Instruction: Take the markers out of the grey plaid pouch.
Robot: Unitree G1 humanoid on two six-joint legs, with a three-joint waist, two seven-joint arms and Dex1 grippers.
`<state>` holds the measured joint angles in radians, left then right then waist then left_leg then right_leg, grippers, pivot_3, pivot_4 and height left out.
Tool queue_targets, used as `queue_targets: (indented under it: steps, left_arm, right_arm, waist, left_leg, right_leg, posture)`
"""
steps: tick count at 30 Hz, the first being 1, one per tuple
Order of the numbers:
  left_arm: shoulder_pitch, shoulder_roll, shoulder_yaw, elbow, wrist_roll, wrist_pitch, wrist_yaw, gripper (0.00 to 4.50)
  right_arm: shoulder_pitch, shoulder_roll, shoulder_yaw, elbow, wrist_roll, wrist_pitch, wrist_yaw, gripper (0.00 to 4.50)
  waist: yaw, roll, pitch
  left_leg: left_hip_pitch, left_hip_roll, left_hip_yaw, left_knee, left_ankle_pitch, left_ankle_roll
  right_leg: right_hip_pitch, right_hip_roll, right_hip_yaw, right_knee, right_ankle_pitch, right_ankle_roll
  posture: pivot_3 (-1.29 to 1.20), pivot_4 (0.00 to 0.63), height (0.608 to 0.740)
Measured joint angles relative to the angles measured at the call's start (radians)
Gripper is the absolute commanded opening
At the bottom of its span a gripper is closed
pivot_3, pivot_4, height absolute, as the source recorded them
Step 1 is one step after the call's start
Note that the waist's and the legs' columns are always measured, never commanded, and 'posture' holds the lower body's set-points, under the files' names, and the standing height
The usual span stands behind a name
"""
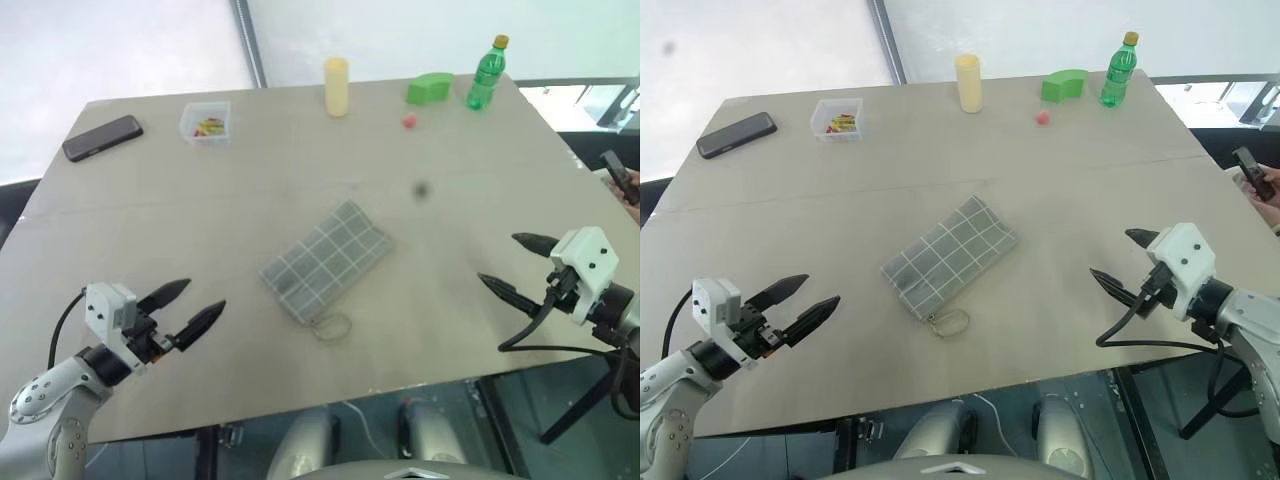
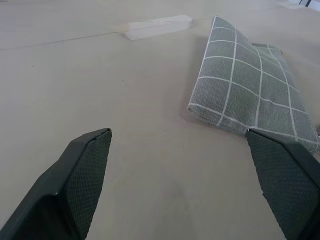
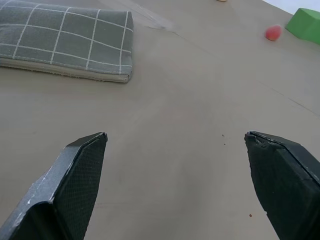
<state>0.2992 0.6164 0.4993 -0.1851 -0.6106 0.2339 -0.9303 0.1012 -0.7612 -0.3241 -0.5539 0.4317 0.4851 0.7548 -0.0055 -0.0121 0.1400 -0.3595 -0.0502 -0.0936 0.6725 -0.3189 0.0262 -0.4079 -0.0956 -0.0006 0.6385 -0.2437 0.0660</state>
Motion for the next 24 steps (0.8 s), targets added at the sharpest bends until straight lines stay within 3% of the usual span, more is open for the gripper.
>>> queue_targets:
  steps: [9,15,24]
  left_arm:
    - [-0.012,0.001,-0.039,-0.01,0.011,-0.022,-0.034,4.45]
    - [-0.027,0.032,-0.086,-0.026,0.103,-0.195,-0.132,4.45]
    - [-0.153,0.077,-0.264,0.302,0.504,-1.022,-0.218,4.45]
  right_arm:
    - [-0.011,0.0,0.016,-0.001,0.003,-0.001,0.004,4.5]
    - [-0.012,0.014,0.042,-0.047,0.053,-0.018,0.034,4.5]
    - [0.05,0.011,0.085,-0.099,0.077,-0.183,0.201,4.5]
  waist:
    - [0.0,0.0,0.0]
    - [0.0,0.0,0.0]
    - [0.009,0.0,0.0]
  left_leg:
    - [0.0,0.0,0.0,0.0,0.0,0.0]
    - [0.0,0.0,0.0,0.0,0.0,0.0]
    - [0.0,0.0,0.0,-0.001,0.0,0.0]
  right_leg:
    - [0.0,0.0,0.0,0.0,0.0,0.0]
    - [0.0,0.0,0.0,-0.001,0.0,0.0]
    - [0.0,0.0,-0.001,-0.002,0.0,0.0]
  posture:
    - [0.0,0.15,0.74]
    - [0.0,0.15,0.74]
    - [0.0,0.15,0.74]
